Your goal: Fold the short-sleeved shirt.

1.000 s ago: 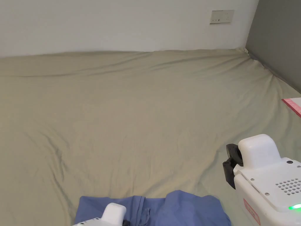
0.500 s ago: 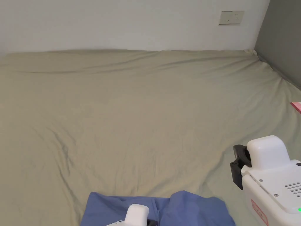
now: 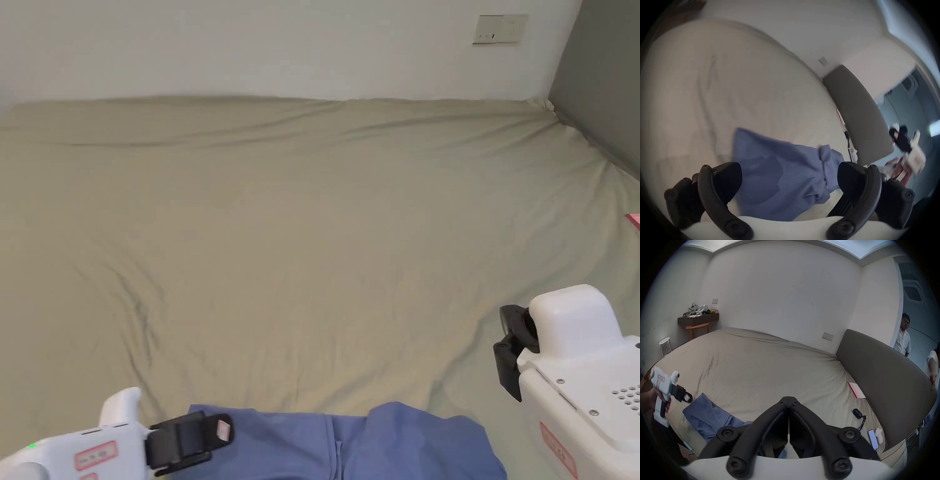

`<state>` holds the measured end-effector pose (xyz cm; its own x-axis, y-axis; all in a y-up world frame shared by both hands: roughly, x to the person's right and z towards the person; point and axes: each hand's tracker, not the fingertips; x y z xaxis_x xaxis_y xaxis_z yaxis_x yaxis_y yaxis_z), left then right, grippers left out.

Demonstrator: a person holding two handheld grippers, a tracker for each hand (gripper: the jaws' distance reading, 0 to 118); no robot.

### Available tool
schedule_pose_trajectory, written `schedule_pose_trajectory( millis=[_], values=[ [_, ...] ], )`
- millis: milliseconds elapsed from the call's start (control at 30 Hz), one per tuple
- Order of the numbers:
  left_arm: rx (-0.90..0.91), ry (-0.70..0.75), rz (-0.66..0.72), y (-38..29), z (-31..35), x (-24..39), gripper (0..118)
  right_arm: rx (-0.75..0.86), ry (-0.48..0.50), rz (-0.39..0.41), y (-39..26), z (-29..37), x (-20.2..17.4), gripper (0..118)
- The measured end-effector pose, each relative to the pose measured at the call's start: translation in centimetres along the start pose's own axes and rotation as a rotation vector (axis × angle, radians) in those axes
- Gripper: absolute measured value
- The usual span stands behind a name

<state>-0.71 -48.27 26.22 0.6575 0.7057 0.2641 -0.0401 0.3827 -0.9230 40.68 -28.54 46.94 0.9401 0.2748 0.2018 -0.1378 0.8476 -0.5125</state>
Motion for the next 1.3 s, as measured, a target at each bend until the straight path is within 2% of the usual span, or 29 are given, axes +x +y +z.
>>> schedule_pose_trajectory(
  millis=[100, 133, 200, 267, 333, 367, 433, 467, 500, 533, 633, 733, 900, 1100, 1300],
  values=[
    [-0.021, 0.082, 0.060, 0.3, 0.5, -3.6, 115, -0.013, -0.003, 0.011, -0.2, -0.3, -0.4, 3],
    [-0.043, 0.066, 0.079, 0.2, 0.4, -4.5, 115, -0.015, -0.009, 0.026, -0.3, -0.3, -0.6, 3],
    [-0.071, -0.015, 0.174, -0.1, -0.1, -5.6, 115, -0.018, -0.011, 0.048, -0.3, -0.3, -1.0, 3],
    [-0.013, -0.062, 0.181, -0.1, 0.0, -5.5, 115, -0.022, -0.001, 0.052, -0.2, -0.4, -1.2, 3],
    [-0.047, -0.186, 0.272, -0.1, -1.0, -5.4, 110, -0.024, 0.006, 0.048, -0.2, -0.6, -1.3, 3],
    [-0.071, -0.230, 0.324, -0.3, -1.7, -5.4, 95, -0.024, 0.008, 0.047, -0.2, -0.7, -1.4, 3],
    [-0.103, -0.191, 0.321, -1.3, -3.8, -4.6, 72, -0.025, 0.014, 0.045, -0.1, -0.8, -1.6, 3],
    [-0.140, -0.129, 0.266, -2.1, -4.8, -3.7, 52, -0.024, 0.017, 0.044, 0.0, -0.7, -1.7, 3],
    [-0.122, -0.112, 0.225, -2.2, -5.0, -3.2, 27, -0.022, 0.020, 0.044, 0.0, -0.7, -1.7, 3],
    [-0.131, -0.094, 0.241, -2.2, -5.3, -3.0, 20, -0.021, 0.023, 0.044, 0.0, -0.6, -1.8, 3],
    [-0.123, -0.085, 0.272, -2.1, -4.7, -2.8, 19, -0.018, 0.028, 0.049, 0.0, -0.4, -1.8, 3],
    [-0.093, 0.032, 0.112, -1.9, -3.7, -1.4, 17, -0.020, 0.026, 0.052, 0.0, -0.4, -1.6, 3],
    [-0.019, 0.127, 0.020, -1.9, -1.9, -0.4, 14, -0.016, 0.020, 0.046, 0.1, -0.2, -1.4, 3],
    [0.023, 0.089, 0.066, -1.5, 1.4, -1.4, 12, -0.008, 0.019, 0.048, 0.3, 0.0, -1.6, 3],
    [0.060, 0.137, 0.021, -1.0, 2.9, -1.5, 11, -0.007, 0.027, 0.051, 0.4, -0.1, -2.0, 3]
  ],
)
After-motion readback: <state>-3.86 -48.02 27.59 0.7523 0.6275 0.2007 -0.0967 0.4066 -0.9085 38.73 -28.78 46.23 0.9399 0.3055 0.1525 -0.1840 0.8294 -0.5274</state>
